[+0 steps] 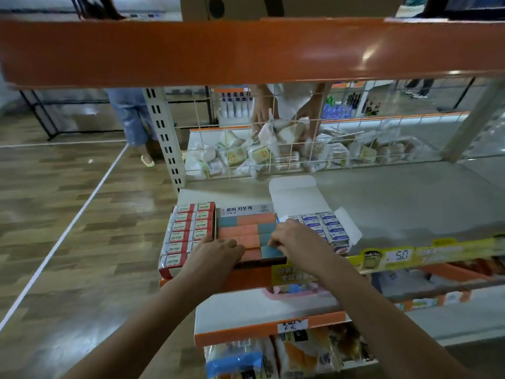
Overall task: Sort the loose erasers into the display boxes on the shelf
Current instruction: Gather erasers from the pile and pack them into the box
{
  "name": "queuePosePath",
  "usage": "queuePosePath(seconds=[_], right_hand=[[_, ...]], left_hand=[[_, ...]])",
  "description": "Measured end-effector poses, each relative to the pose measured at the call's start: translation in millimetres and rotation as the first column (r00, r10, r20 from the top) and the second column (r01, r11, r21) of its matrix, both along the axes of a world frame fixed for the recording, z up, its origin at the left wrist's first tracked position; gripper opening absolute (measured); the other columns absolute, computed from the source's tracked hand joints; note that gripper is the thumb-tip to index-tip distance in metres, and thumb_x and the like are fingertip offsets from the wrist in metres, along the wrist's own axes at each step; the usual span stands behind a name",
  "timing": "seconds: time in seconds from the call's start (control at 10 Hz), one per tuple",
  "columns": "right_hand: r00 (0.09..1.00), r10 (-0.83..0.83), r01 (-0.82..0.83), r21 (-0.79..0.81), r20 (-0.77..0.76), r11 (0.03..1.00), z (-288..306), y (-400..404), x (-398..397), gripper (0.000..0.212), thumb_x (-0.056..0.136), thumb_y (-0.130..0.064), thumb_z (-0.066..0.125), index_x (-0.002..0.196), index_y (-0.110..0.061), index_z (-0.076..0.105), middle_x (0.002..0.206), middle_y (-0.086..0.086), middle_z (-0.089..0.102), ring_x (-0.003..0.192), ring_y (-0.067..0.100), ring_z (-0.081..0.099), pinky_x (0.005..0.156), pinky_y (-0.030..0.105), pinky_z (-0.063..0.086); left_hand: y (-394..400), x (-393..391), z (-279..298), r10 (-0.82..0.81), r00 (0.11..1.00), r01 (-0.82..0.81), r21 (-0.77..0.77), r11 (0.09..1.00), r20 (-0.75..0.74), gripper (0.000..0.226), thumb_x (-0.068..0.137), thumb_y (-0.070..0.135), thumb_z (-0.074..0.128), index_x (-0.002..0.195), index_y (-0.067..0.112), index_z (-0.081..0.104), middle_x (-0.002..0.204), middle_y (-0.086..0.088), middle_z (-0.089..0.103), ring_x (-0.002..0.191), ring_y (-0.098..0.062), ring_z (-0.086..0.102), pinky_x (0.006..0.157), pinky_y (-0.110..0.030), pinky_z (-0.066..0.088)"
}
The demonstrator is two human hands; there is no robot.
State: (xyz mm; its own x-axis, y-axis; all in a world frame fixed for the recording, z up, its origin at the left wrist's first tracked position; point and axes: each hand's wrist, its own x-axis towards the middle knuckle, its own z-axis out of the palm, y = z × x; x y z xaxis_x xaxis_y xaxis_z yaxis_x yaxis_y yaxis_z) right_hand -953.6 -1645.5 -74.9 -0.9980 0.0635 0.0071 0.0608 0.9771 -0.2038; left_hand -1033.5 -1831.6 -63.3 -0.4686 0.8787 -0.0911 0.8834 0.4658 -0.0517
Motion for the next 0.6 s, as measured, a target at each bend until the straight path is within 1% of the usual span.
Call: queuePosePath(seconds=[0.1, 0.2, 0.3, 0.4, 0.5, 0.6], right_hand=[[1.000, -0.015, 0.015, -0.015, -0.024, 1.000, 0.1, -1.5, 2.0, 0.020, 0.092, -0.015, 0.052, 0.105, -0.020, 0.066, 0.109, 0.000, 0.059, 0.105, 0.016, 0.049, 0.090, 0.035, 0.044], [0.997, -0.023, 0.023, -0.003, -0.075, 1.000, 0.9, -5.6, 8.0, 0.023, 0.092, -0.013, 0.049, 0.105, -0.017, 0.067, 0.109, 0.002, 0.060, 0.105, 0.019, 0.049, 0.088, 0.036, 0.045], [0.993, 0.036, -0.024, 0.112, -0.110, 0.993, -1.1, -9.9, 22.8, 0.026, 0.094, -0.014, 0.042, 0.109, -0.012, 0.063, 0.110, 0.006, 0.058, 0.104, 0.022, 0.047, 0.087, 0.035, 0.042], [0.986, 0.080, -0.052, 0.187, -0.147, 0.981, -1.5, -8.9, 41.4, 0.028, 0.093, -0.011, 0.040, 0.113, -0.010, 0.059, 0.113, 0.008, 0.057, 0.106, 0.025, 0.048, 0.090, 0.037, 0.042], [0.989, 0.054, -0.022, 0.225, -0.135, 0.974, 11.4, -14.4, 59.7, 0.028, 0.092, -0.010, 0.044, 0.118, -0.008, 0.055, 0.118, 0.010, 0.053, 0.109, 0.026, 0.046, 0.090, 0.037, 0.041], [0.988, -0.026, 0.070, 0.286, -0.154, 0.956, 32.8, -19.7, 67.8, 0.026, 0.092, -0.015, 0.046, 0.116, -0.009, 0.053, 0.116, 0.009, 0.051, 0.107, 0.027, 0.047, 0.085, 0.038, 0.043]], left_hand=[[-0.5, 8.7, 1.2, 0.045, 0.999, -0.044, 0.034, 0.998, -0.024, 0.024, 0.095, 0.033, 0.050, 0.117, 0.024, 0.047, 0.119, 0.005, 0.056, 0.110, -0.015, 0.054, 0.100, -0.033, 0.036], [-0.3, 18.4, 2.3, 0.095, 0.995, -0.092, 0.066, 0.994, -0.044, 0.022, 0.094, 0.034, 0.050, 0.112, 0.022, 0.049, 0.113, 0.003, 0.059, 0.103, -0.015, 0.057, 0.095, -0.031, 0.040], [1.1, 29.7, 6.1, 0.151, 0.987, -0.148, 0.065, 0.987, -0.057, 0.019, 0.097, 0.028, 0.045, 0.112, 0.017, 0.051, 0.111, -0.001, 0.060, 0.100, -0.018, 0.058, 0.091, -0.033, 0.041], [6.1, 38.4, 11.1, 0.211, 0.968, -0.216, -0.019, 0.976, -0.133, 0.022, 0.098, 0.022, 0.039, 0.112, 0.013, 0.053, 0.112, -0.005, 0.060, 0.100, -0.021, 0.060, 0.081, -0.033, 0.044], [4.9, 52.2, 20.7, 0.292, 0.940, -0.304, -0.044, 0.952, -0.175, 0.025, 0.096, 0.023, 0.038, 0.110, 0.013, 0.057, 0.110, -0.006, 0.062, 0.099, -0.023, 0.060, 0.071, -0.032, 0.040], [4.2, 74.4, 38.7, 0.339, 0.905, -0.343, 0.032, 0.939, -0.256, 0.027, 0.094, 0.021, 0.040, 0.110, 0.014, 0.060, 0.112, -0.006, 0.063, 0.100, -0.024, 0.060, 0.070, -0.032, 0.040]])
